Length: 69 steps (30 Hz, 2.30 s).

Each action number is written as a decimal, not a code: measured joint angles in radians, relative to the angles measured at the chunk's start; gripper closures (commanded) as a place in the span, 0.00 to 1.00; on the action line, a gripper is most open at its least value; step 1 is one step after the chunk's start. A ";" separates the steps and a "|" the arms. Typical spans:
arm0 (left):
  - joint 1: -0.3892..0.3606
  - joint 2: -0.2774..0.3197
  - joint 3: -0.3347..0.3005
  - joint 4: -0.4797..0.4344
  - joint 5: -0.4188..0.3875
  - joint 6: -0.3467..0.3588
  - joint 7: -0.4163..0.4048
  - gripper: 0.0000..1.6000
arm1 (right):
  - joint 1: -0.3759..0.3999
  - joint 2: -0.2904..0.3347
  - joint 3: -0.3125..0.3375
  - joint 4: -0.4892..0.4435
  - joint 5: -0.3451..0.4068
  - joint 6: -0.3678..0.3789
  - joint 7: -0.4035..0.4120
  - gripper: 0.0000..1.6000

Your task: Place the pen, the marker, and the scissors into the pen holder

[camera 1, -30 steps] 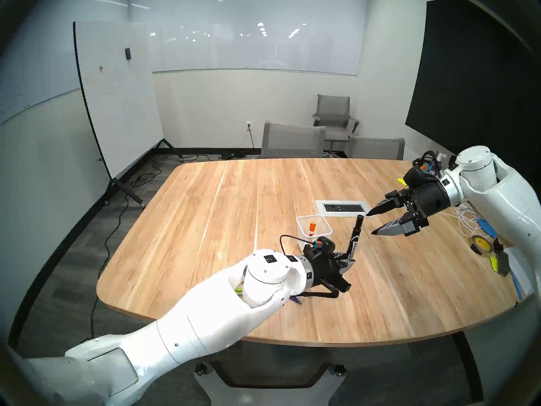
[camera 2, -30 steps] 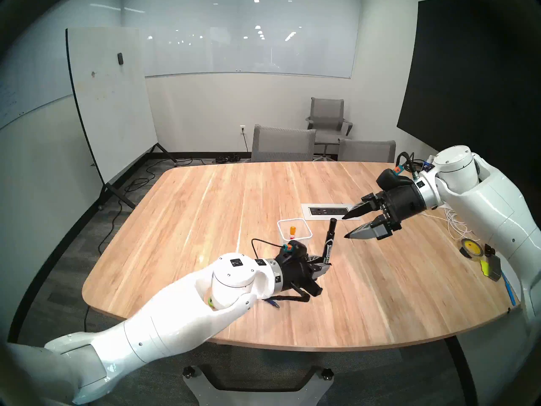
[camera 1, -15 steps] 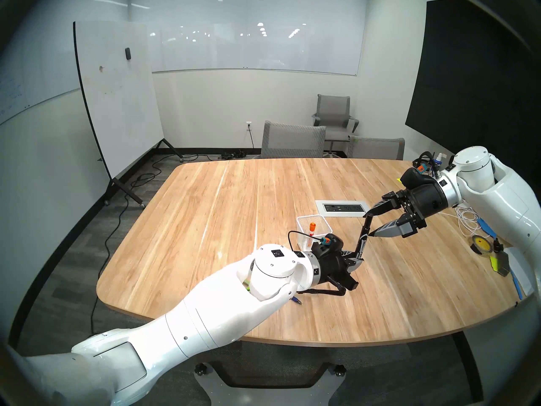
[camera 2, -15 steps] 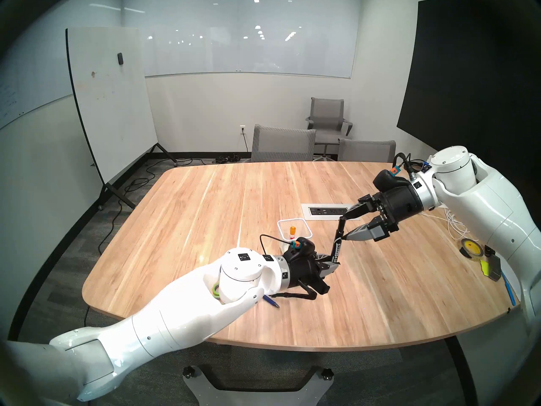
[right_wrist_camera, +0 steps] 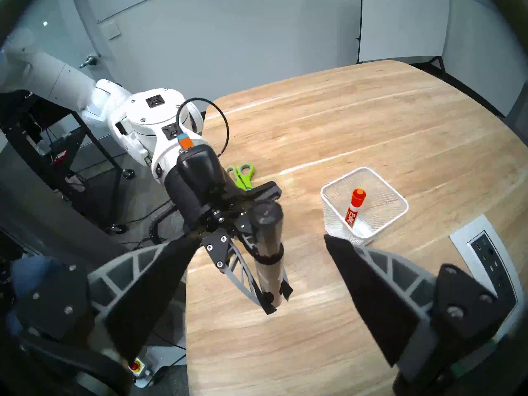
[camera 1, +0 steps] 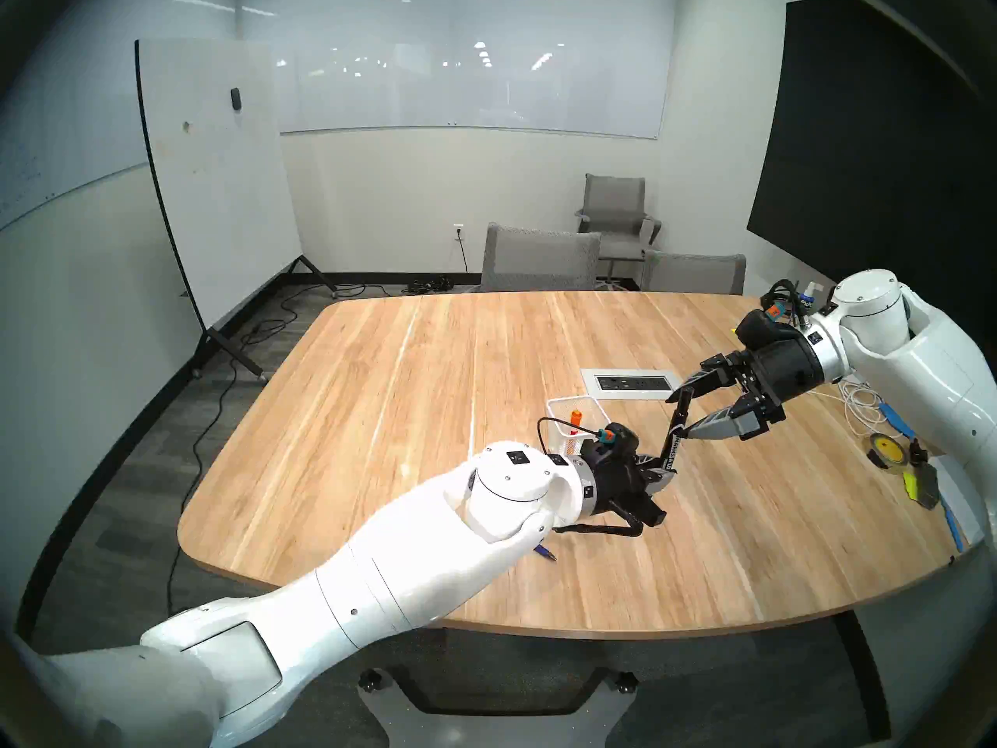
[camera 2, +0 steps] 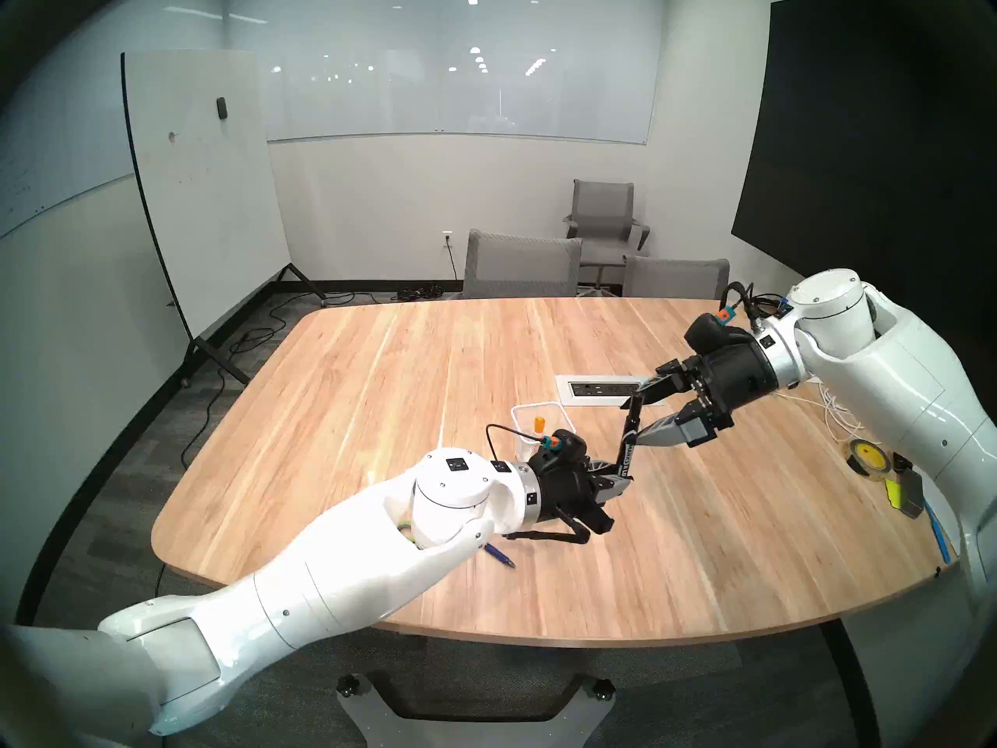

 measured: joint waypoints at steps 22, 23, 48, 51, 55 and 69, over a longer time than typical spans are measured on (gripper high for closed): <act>-0.024 -0.040 0.001 0.044 0.012 -0.031 -0.024 1.00 | 0.019 0.002 -0.021 0.027 0.006 -0.011 0.010 1.00; -0.024 -0.041 0.001 0.044 0.012 -0.032 -0.025 1.00 | 0.020 0.002 -0.022 0.028 0.006 -0.012 0.011 1.00; 0.021 -0.001 -0.010 -0.040 -0.013 -0.004 0.005 0.00 | 0.032 0.002 -0.039 0.043 0.012 -0.022 0.023 1.00; 0.046 0.025 -0.012 -0.081 -0.016 0.004 0.021 0.00 | 0.034 0.002 -0.039 0.051 0.011 -0.023 0.024 1.00; 0.079 0.059 -0.020 -0.134 -0.019 0.007 0.043 0.00 | 0.035 0.001 -0.040 0.058 0.011 -0.025 0.024 1.00; 0.191 0.198 -0.061 -0.320 -0.020 0.002 0.141 0.00 | 0.038 -0.003 -0.039 0.058 0.015 -0.024 0.023 1.00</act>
